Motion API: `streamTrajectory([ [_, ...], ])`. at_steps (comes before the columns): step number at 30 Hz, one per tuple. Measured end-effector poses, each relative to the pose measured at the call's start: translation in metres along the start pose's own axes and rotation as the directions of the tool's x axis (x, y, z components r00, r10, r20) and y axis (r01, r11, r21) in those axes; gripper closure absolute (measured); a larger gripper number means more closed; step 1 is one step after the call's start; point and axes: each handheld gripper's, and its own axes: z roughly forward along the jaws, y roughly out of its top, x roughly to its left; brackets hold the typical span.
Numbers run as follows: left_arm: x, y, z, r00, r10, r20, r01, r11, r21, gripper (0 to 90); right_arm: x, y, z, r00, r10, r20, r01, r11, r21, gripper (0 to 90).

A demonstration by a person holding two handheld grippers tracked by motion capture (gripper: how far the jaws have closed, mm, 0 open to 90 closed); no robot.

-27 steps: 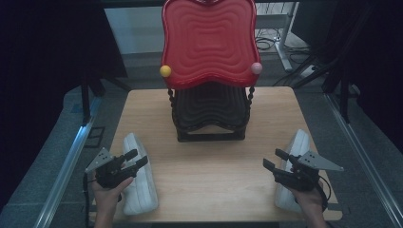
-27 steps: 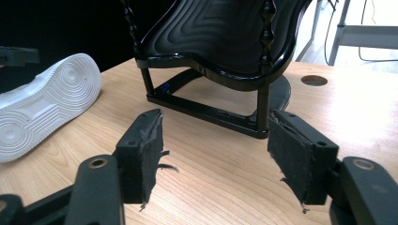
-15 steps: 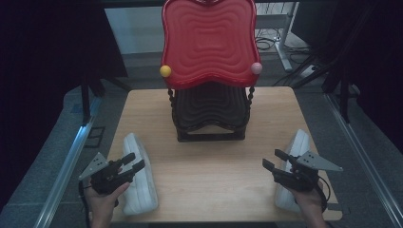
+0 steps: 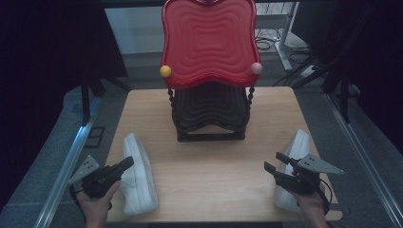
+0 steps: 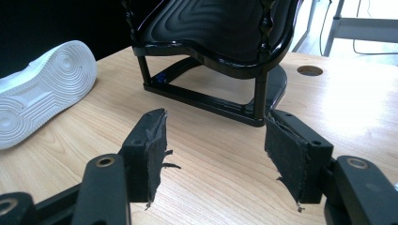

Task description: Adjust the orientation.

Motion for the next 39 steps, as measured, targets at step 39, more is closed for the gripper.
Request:
streamTrajectory([
  [39, 0.019, -0.086, -0.019, 0.9930, -0.104, -0.057, 0.113, 0.9722, 0.205, 89.9, 0.000, -0.006, 0.004, 0.9997, -0.004, 0.024, 0.002, 0.999, 0.051, 38.3],
])
